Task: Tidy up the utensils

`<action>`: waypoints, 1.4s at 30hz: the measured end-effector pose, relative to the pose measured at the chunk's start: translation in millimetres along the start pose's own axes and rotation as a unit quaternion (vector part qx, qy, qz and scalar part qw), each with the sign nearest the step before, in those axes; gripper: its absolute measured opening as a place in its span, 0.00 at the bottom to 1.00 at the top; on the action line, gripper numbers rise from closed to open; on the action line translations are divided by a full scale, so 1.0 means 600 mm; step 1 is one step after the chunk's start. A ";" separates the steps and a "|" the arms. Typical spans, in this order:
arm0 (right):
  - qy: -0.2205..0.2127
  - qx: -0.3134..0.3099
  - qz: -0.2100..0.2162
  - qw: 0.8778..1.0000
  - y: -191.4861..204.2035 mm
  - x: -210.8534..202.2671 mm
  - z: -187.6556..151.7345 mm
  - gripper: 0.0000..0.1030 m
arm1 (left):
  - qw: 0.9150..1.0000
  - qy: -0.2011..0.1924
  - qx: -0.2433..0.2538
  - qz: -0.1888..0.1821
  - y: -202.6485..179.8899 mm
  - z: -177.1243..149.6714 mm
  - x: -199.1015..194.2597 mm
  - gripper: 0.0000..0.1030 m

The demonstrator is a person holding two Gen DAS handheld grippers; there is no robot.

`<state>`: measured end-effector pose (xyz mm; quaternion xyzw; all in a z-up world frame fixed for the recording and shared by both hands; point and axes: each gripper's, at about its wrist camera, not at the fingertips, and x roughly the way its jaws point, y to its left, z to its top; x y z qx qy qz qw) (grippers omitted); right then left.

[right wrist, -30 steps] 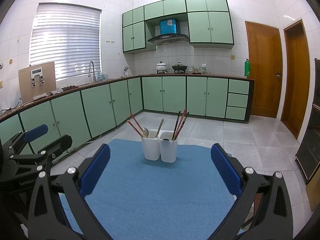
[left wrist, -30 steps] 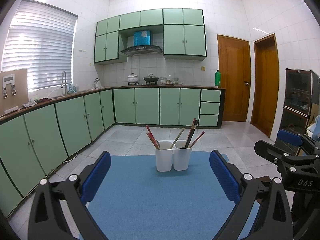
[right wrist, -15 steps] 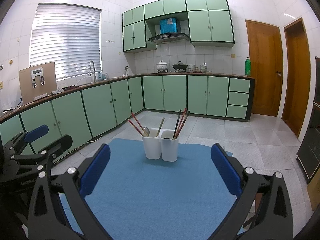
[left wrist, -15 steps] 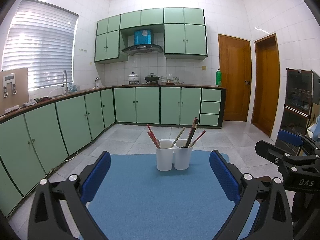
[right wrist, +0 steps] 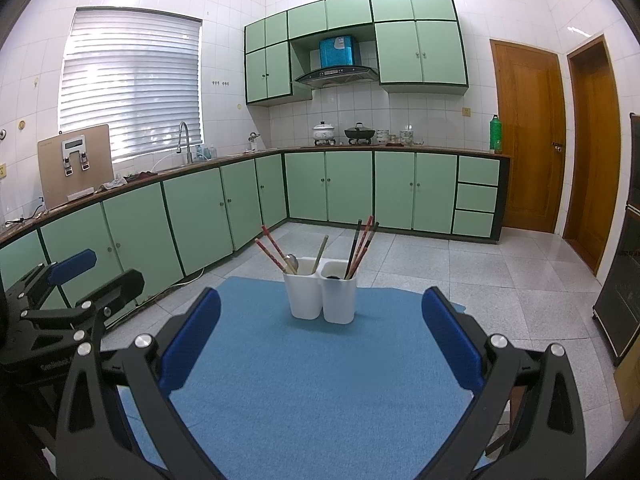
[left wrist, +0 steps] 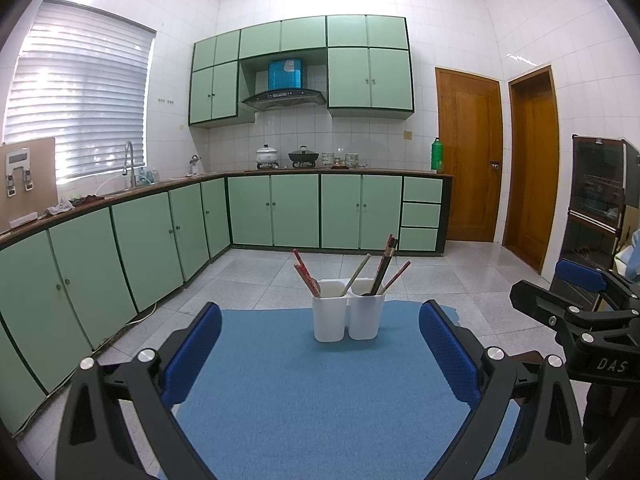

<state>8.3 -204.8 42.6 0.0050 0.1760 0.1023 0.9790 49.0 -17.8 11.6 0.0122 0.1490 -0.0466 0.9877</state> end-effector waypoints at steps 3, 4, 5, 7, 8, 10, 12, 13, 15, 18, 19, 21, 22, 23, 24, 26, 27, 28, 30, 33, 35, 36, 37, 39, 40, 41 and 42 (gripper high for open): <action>0.000 0.000 0.000 1.000 0.000 0.000 0.000 0.95 | 1.000 0.000 0.000 0.000 -0.002 0.001 0.003 0.94; 0.000 0.000 0.000 1.000 0.000 0.000 0.000 0.95 | 1.000 0.000 0.000 0.000 -0.001 0.001 0.003 0.94; 0.001 0.000 0.001 1.000 0.000 0.000 0.000 0.95 | 1.000 0.001 0.000 0.000 -0.001 0.001 0.003 0.94; 0.000 0.000 0.000 1.000 0.001 0.000 0.000 0.95 | 1.000 0.001 0.000 0.000 -0.001 0.001 0.003 0.94; 0.000 0.000 0.001 1.000 0.001 0.000 0.000 0.95 | 1.000 0.000 0.001 0.001 -0.001 0.001 0.003 0.94; 0.001 0.000 0.000 1.000 0.001 0.000 0.000 0.95 | 1.000 0.001 0.000 0.000 -0.001 0.002 0.003 0.94; 0.001 0.000 0.001 1.000 0.001 0.001 -0.001 0.95 | 1.000 0.001 0.000 0.000 -0.002 0.002 -0.001 0.94; 0.002 0.000 0.001 1.000 0.001 0.001 -0.001 0.95 | 1.000 0.001 0.000 0.000 -0.002 0.003 0.000 0.94; 0.002 -0.001 0.001 1.000 0.002 0.001 -0.002 0.95 | 1.000 0.001 0.000 -0.001 -0.002 0.003 -0.001 0.94; 0.003 0.000 0.002 1.000 0.002 0.001 -0.002 0.95 | 1.000 0.002 0.000 -0.001 0.000 0.002 -0.001 0.94; 0.002 0.000 0.001 1.000 0.001 0.003 -0.002 0.95 | 1.000 0.002 0.000 -0.001 0.000 0.001 0.000 0.94; 0.003 0.000 0.001 1.000 0.001 0.004 -0.003 0.95 | 1.000 0.002 0.000 -0.001 0.001 0.001 0.000 0.94; 0.004 0.000 0.001 1.000 0.002 0.004 -0.003 0.95 | 1.000 0.003 0.000 -0.001 0.001 0.001 0.000 0.94; 0.004 -0.001 0.001 1.000 0.002 0.004 -0.004 0.95 | 1.000 0.003 0.001 -0.002 0.002 0.000 0.001 0.94; 0.004 -0.001 0.001 1.000 0.003 0.004 -0.004 0.95 | 1.000 0.003 0.001 -0.002 0.004 -0.002 0.000 0.94; 0.004 -0.001 0.002 1.000 0.003 0.004 -0.005 0.95 | 1.000 0.004 0.001 -0.002 0.005 -0.003 0.000 0.94; 0.004 -0.001 0.002 1.000 0.002 0.005 -0.005 0.95 | 1.000 0.004 0.001 -0.002 0.004 -0.002 0.000 0.94; 0.004 0.000 0.002 1.000 0.002 0.005 -0.005 0.95 | 1.000 0.004 0.001 -0.002 0.006 -0.003 -0.001 0.94; 0.005 -0.001 0.001 1.000 0.003 0.005 -0.005 0.95 | 1.000 0.004 0.001 -0.002 0.007 -0.004 -0.001 0.94; 0.004 0.000 0.002 1.000 0.002 0.005 -0.004 0.95 | 1.000 0.005 0.001 -0.003 0.006 -0.003 -0.001 0.94; 0.005 -0.001 0.001 1.000 0.002 0.005 -0.005 0.95 | 1.000 0.005 0.000 -0.002 0.008 -0.004 -0.002 0.94; 0.005 -0.001 0.001 1.000 0.003 0.004 -0.005 0.95 | 1.000 0.005 0.000 -0.002 0.009 -0.004 -0.002 0.94; 0.005 -0.002 0.001 1.000 0.002 0.005 -0.005 0.95 | 1.000 0.005 0.001 -0.002 0.007 -0.003 -0.001 0.94; 0.005 -0.001 0.001 1.000 0.002 0.005 -0.005 0.95 | 1.000 0.006 0.000 -0.002 0.010 -0.004 -0.003 0.94; 0.005 -0.001 0.001 1.000 0.002 0.005 -0.006 0.95 | 1.000 0.006 0.000 -0.002 0.007 -0.003 -0.001 0.94; 0.005 -0.001 0.001 1.000 0.002 0.005 -0.005 0.95 | 1.000 0.006 -0.001 -0.003 0.010 -0.004 -0.003 0.94; 0.005 -0.002 0.001 1.000 0.003 0.005 -0.006 0.95 | 1.000 0.006 -0.001 -0.002 0.008 -0.004 -0.002 0.94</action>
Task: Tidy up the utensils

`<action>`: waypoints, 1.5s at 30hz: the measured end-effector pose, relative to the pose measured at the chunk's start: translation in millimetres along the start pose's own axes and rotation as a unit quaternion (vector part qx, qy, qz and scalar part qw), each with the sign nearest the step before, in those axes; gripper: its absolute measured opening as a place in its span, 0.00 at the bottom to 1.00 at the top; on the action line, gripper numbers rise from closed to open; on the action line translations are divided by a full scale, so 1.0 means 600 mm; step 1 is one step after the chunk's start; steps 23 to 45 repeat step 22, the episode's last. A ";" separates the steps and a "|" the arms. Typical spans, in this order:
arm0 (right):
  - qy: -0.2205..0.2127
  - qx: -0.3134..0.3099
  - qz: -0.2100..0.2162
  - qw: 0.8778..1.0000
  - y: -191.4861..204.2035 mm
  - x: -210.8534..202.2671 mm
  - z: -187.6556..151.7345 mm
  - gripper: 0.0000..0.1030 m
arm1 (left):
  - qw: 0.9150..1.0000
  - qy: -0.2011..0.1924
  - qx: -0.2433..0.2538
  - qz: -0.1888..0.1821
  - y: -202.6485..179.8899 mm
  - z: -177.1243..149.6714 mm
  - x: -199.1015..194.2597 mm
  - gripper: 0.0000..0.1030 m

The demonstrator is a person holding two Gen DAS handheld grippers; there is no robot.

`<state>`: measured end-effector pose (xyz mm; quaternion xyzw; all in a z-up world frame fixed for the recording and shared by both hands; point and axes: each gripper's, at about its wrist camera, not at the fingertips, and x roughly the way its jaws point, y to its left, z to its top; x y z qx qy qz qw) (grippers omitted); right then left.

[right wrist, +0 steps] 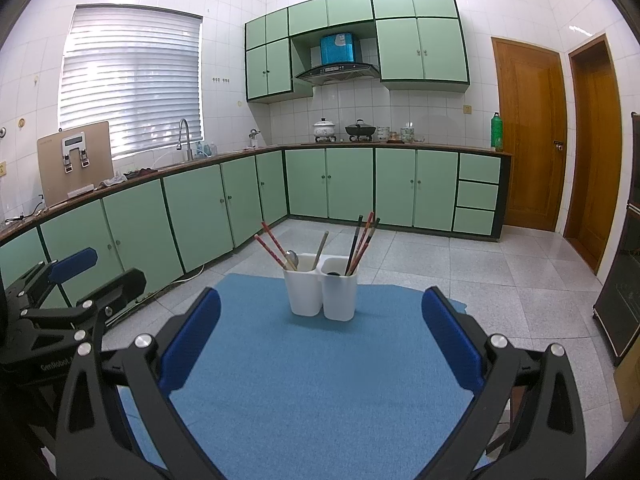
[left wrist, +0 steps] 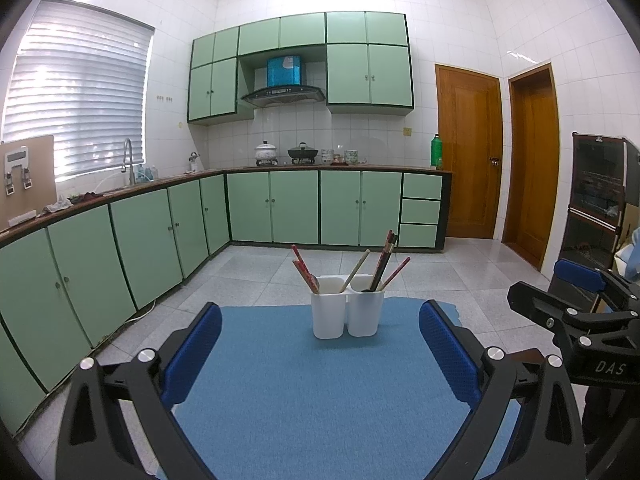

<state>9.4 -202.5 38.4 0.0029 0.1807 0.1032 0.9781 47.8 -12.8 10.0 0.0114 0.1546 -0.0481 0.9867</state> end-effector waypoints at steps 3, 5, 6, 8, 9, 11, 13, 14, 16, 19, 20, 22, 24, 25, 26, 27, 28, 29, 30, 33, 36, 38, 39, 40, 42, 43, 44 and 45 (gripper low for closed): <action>0.001 0.001 0.000 1.000 -0.003 0.003 -0.003 0.95 | 1.000 0.001 -0.002 -0.001 0.003 -0.001 0.000 0.94; 0.002 0.001 0.000 1.000 -0.003 0.003 -0.005 0.95 | 1.000 0.001 -0.002 -0.001 0.005 -0.003 -0.001 0.94; 0.002 0.001 -0.001 1.000 -0.003 0.004 -0.006 0.95 | 1.000 0.001 -0.003 -0.001 0.006 -0.003 -0.001 0.94; 0.003 0.000 -0.001 1.000 -0.002 0.005 -0.009 0.95 | 1.000 0.002 -0.003 -0.002 0.006 -0.003 -0.001 0.94; 0.004 0.000 0.000 1.000 -0.002 0.005 -0.010 0.95 | 1.000 0.002 -0.003 -0.002 0.005 -0.002 0.001 0.94; 0.005 0.000 0.000 1.000 -0.005 0.008 -0.010 0.95 | 1.000 0.002 -0.002 -0.002 0.007 -0.003 0.000 0.94; 0.005 0.000 0.000 1.000 -0.005 0.008 -0.010 0.95 | 1.000 0.003 -0.003 -0.002 0.003 0.001 0.003 0.94; 0.005 0.001 0.000 1.000 -0.005 0.008 -0.010 0.95 | 1.000 0.003 -0.003 -0.002 0.004 0.000 0.002 0.94; 0.006 0.001 0.000 1.000 -0.005 0.010 -0.010 0.95 | 1.000 0.003 -0.003 -0.002 0.003 0.002 0.003 0.94; 0.006 0.001 0.000 1.000 -0.005 0.010 -0.010 0.95 | 1.000 0.004 -0.003 -0.001 0.004 0.001 0.002 0.94; 0.006 0.001 0.000 1.000 -0.005 0.011 -0.010 0.95 | 1.000 0.004 -0.004 -0.001 0.004 0.002 0.003 0.94; 0.006 0.001 -0.001 1.000 -0.005 0.011 -0.011 0.95 | 1.000 0.005 -0.005 0.000 0.002 0.004 0.004 0.94; 0.006 0.001 -0.001 1.000 -0.005 0.011 -0.011 0.95 | 1.000 0.005 -0.005 0.000 0.002 0.004 0.004 0.94; 0.006 0.001 -0.001 1.000 -0.005 0.011 -0.011 0.95 | 1.000 0.005 -0.005 0.000 0.002 0.004 0.004 0.94; 0.006 0.001 -0.001 1.000 -0.005 0.011 -0.011 0.95 | 1.000 0.005 -0.005 0.000 0.002 0.004 0.004 0.94; 0.006 0.001 -0.001 1.000 -0.005 0.011 -0.011 0.95 | 1.000 0.005 -0.005 0.000 0.002 0.004 0.004 0.94; 0.006 0.001 -0.001 1.000 -0.005 0.011 -0.011 0.95 | 1.000 0.005 -0.005 0.000 0.002 0.004 0.004 0.94; 0.006 0.001 -0.001 1.000 -0.005 0.011 -0.011 0.95 | 1.000 0.005 -0.005 0.000 0.002 0.004 0.004 0.94; 0.006 0.001 -0.001 1.000 -0.005 0.011 -0.011 0.95 | 1.000 0.005 -0.005 0.000 0.002 0.004 0.004 0.94; 0.006 0.001 -0.001 1.000 -0.005 0.011 -0.011 0.95 | 1.000 0.005 -0.005 0.000 0.002 0.004 0.004 0.94; 0.006 0.001 -0.001 1.000 -0.005 0.011 -0.011 0.95 | 1.000 0.005 -0.005 0.000 0.002 0.004 0.004 0.94; 0.006 0.001 -0.001 1.000 -0.005 0.011 -0.011 0.95 | 1.000 0.005 -0.005 0.000 0.002 0.004 0.004 0.94; 0.006 0.001 -0.001 1.000 -0.005 0.011 -0.011 0.95 | 1.000 0.005 -0.005 0.000 0.002 0.004 0.004 0.94; 0.006 0.001 -0.001 1.000 -0.005 0.011 -0.011 0.95 | 1.000 0.005 -0.005 0.000 0.002 0.004 0.004 0.94; 0.006 0.001 -0.001 1.000 -0.005 0.011 -0.011 0.95 | 1.000 0.005 -0.005 0.000 0.002 0.004 0.004 0.94; 0.006 0.001 -0.001 1.000 -0.005 0.011 -0.011 0.95 | 1.000 0.005 -0.005 0.000 0.002 0.004 0.004 0.94; 0.006 0.001 -0.001 1.000 -0.005 0.011 -0.011 0.95 | 1.000 0.005 -0.005 0.000 0.002 0.004 0.004 0.94; 0.006 0.001 -0.001 1.000 -0.005 0.011 -0.011 0.95 | 1.000 0.005 -0.005 0.000 0.002 0.004 0.004 0.94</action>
